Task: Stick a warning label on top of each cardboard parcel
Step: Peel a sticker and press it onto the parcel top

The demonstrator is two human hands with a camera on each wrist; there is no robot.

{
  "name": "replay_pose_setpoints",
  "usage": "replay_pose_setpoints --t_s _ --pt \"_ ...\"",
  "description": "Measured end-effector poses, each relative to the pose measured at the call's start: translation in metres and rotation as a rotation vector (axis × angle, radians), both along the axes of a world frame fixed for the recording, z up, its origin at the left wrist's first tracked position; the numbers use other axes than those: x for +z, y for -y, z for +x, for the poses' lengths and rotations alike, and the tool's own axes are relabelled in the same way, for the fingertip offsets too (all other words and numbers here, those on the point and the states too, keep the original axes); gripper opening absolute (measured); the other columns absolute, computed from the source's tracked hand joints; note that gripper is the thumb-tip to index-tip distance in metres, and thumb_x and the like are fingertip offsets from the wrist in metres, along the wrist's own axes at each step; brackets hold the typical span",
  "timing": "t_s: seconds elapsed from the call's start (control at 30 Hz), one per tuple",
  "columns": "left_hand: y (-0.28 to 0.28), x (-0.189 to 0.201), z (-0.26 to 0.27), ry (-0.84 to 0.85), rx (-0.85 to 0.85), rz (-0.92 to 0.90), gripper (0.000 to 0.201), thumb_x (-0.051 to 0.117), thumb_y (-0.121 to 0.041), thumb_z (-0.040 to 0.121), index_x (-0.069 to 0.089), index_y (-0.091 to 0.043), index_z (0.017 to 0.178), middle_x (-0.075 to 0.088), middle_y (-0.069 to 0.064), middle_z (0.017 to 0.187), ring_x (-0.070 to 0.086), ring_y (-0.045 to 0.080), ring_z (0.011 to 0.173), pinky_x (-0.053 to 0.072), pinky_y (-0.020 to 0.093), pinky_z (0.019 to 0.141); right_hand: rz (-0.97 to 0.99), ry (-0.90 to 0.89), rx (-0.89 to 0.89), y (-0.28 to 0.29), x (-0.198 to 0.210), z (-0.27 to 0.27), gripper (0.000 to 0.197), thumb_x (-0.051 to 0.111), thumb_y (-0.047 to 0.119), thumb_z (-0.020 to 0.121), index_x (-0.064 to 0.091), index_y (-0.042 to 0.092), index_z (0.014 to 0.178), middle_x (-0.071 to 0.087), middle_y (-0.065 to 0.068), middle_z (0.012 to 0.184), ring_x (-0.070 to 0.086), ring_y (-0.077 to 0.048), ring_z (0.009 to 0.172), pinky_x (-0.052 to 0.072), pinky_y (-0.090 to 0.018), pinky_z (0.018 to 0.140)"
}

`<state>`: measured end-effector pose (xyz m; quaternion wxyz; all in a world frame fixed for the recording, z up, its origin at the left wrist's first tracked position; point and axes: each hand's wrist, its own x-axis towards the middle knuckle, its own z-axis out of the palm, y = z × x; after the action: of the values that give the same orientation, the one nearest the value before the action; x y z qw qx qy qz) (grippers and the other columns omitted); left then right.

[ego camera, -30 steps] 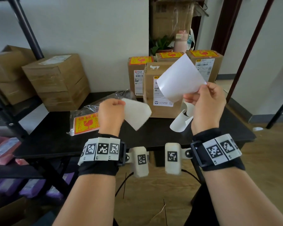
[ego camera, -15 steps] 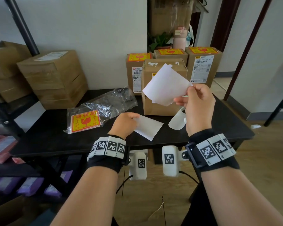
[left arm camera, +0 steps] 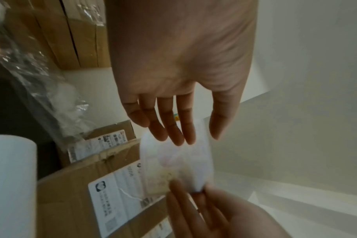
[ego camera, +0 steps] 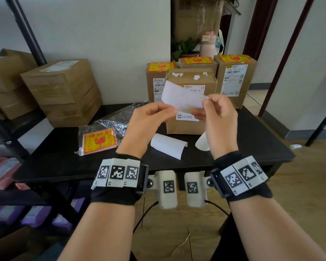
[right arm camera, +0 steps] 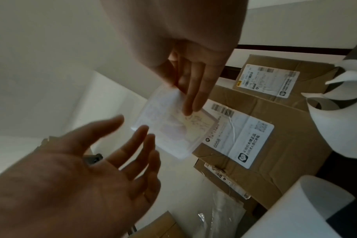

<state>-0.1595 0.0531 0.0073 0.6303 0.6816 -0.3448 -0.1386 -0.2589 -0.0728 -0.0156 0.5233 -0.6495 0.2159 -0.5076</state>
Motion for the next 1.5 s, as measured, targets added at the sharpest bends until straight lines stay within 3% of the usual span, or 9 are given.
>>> replay_pose_setpoints --t_s 0.27,0.43,0.53,0.6,0.7,0.83,1.03,1.3,1.5 --pt "0.005 0.009 -0.007 -0.053 0.195 -0.073 0.024 0.068 -0.047 0.083 0.075 -0.024 0.079 0.073 -0.003 0.084 0.063 0.003 0.078 0.052 0.024 0.078 -0.218 -0.161 0.127 -0.013 -0.002 0.002 0.018 0.058 0.013 0.095 0.074 0.015 0.102 0.072 0.003 0.096 0.066 -0.013 0.098 0.054 -0.036 0.09" --pt "0.003 0.008 -0.005 -0.084 0.239 -0.072 0.013 0.07 -0.029 0.086 0.071 -0.021 0.075 0.071 -0.002 0.078 0.063 0.005 0.075 0.053 0.017 0.066 -0.313 -0.145 0.192 -0.018 0.0 -0.004 0.023 0.057 0.002 0.091 0.077 0.013 0.097 0.074 0.006 0.097 0.065 -0.005 0.101 0.052 -0.024 0.09" --pt "0.001 0.007 -0.002 -0.111 0.245 -0.087 0.008 0.07 -0.018 0.084 0.071 -0.012 0.078 0.071 0.001 0.076 0.065 0.005 0.073 0.053 0.012 0.06 -0.259 -0.144 0.211 -0.016 -0.001 -0.004 0.025 0.054 0.005 0.09 0.078 0.012 0.097 0.075 0.004 0.099 0.067 -0.008 0.101 0.053 -0.031 0.094" --pt "-0.003 0.007 0.0 -0.15 0.233 -0.118 0.012 0.067 -0.013 0.084 0.063 -0.007 0.075 0.069 0.002 0.072 0.066 0.005 0.069 0.052 0.012 0.057 -0.148 -0.123 0.214 -0.016 0.0 -0.006 0.027 0.051 0.009 0.09 0.077 0.011 0.096 0.075 0.002 0.099 0.071 -0.014 0.09 0.058 -0.036 0.086" --pt "-0.009 0.007 0.006 -0.201 0.16 -0.134 0.013 0.057 -0.008 0.087 0.051 -0.009 0.075 0.063 0.004 0.074 0.068 0.014 0.078 0.057 0.024 0.068 -0.11 -0.138 0.102 -0.014 0.003 -0.01 0.025 0.051 0.009 0.092 0.075 0.015 0.09 0.073 0.006 0.094 0.062 -0.008 0.064 0.053 -0.025 0.063" --pt "-0.011 0.011 0.011 -0.136 0.095 -0.006 0.017 0.056 -0.007 0.085 0.05 -0.013 0.07 0.059 0.002 0.068 0.064 0.013 0.071 0.052 0.03 0.068 -0.278 -0.14 -0.051 -0.003 0.006 -0.011 0.017 0.058 0.012 0.092 0.072 0.021 0.094 0.067 0.011 0.091 0.06 -0.007 0.083 0.048 -0.018 0.071" --pt "-0.001 0.013 0.009 0.095 0.087 0.148 0.005 0.06 -0.014 0.091 0.058 -0.016 0.086 0.066 -0.004 0.082 0.062 0.005 0.075 0.044 0.017 0.06 -0.45 -0.298 -0.009 0.002 0.009 -0.006 0.016 0.068 0.025 0.089 0.071 0.024 0.104 0.06 0.019 0.098 0.053 0.006 0.093 0.039 -0.005 0.078" --pt "0.006 0.015 0.016 0.136 0.123 0.105 0.008 0.067 -0.014 0.089 0.063 -0.014 0.096 0.072 -0.005 0.087 0.066 -0.001 0.073 0.047 0.008 0.054 -0.232 -0.27 0.098 0.001 0.012 -0.009 0.034 0.05 0.041 0.099 0.068 0.014 0.088 0.068 0.005 0.079 0.063 0.002 0.077 0.046 -0.01 0.065" --pt "0.009 0.021 0.017 0.057 0.11 0.034 0.033 0.069 -0.02 0.088 0.056 -0.022 0.118 0.071 -0.005 0.098 0.07 0.004 0.081 0.05 0.013 0.057 -0.279 -0.311 0.093 0.007 0.013 -0.007 0.012 0.063 0.023 0.094 0.072 0.015 0.097 0.071 0.008 0.089 0.065 -0.002 0.084 0.048 -0.006 0.066"
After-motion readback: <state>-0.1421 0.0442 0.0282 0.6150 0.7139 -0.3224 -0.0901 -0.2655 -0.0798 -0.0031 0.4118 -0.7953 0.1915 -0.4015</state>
